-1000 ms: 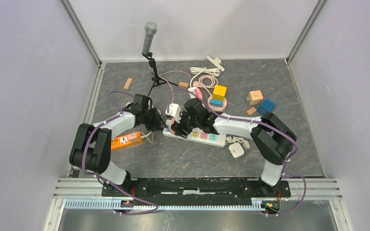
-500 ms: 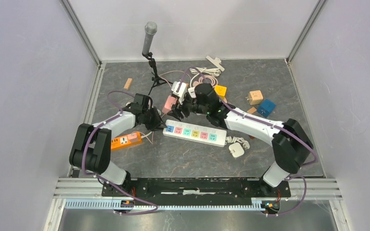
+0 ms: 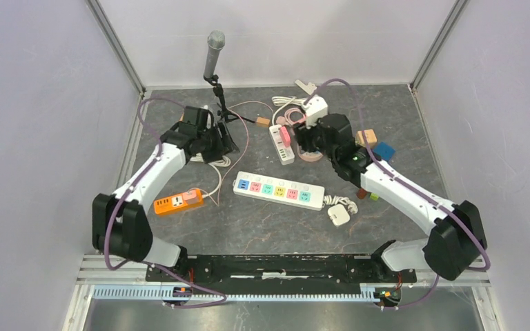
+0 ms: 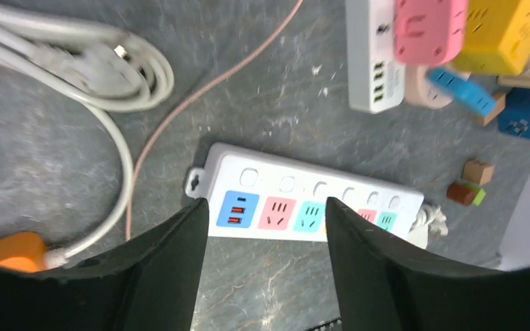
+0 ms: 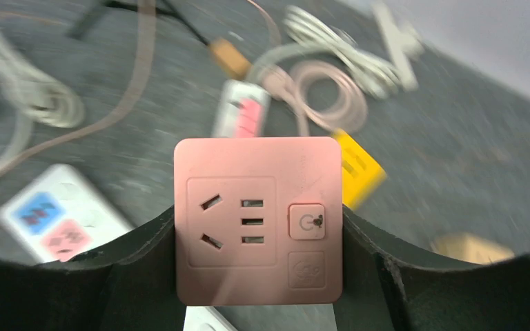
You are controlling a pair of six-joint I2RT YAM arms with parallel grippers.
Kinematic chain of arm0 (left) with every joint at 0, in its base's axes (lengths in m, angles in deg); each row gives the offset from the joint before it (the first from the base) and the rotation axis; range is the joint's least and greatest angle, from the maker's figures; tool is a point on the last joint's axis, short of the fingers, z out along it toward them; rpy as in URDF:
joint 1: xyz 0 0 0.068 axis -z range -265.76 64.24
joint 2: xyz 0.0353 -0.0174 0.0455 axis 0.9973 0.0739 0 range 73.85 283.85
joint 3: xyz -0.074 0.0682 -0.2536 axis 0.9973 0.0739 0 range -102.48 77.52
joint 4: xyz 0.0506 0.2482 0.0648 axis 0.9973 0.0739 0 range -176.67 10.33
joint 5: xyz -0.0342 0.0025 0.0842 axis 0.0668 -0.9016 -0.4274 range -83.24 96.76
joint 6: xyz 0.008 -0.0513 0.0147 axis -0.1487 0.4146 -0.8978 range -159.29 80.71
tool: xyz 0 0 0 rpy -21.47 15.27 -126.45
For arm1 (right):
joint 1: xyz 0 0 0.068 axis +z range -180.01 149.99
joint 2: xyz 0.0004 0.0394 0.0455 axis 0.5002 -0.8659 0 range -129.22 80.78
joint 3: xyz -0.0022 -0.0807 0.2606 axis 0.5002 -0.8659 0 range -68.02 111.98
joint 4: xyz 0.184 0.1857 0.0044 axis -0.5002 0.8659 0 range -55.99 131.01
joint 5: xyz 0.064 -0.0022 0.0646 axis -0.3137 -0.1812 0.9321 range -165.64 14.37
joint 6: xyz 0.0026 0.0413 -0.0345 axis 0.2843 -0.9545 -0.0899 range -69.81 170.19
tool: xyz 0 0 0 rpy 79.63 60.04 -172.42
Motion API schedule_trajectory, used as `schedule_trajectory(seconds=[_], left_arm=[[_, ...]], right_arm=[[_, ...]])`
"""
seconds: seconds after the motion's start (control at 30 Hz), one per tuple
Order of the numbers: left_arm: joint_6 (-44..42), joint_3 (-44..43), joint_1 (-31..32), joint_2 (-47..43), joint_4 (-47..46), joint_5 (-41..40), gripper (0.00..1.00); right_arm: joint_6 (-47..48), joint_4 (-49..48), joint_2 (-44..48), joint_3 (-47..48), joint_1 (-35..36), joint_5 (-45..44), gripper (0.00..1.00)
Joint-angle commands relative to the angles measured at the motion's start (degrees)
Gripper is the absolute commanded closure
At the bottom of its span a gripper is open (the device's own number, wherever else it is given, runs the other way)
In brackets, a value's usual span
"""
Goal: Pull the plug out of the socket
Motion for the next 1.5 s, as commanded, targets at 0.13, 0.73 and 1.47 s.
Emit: schedule_trajectory(seconds=[0.13,0.73,1.47], left_arm=[[-12.0,-10.1,0.0,-11.5,8.5,-21.3,0.09],[-13.3,-6.8,-0.1,-21.8,7.5,-27.0,0.0],[-16.3,-4.3,-0.2,-21.3,3.8,-9.9,0.0]], right_arm=[[-11.2,9.7,9.9,-11.9,-6.4,-23.5,1.0],[-18.3,21.8,-4.1,-10.2,-13.9,-15.4,0.97],[-7.9,13.1,4.2,-11.2,-13.9,-5.0,0.03]])
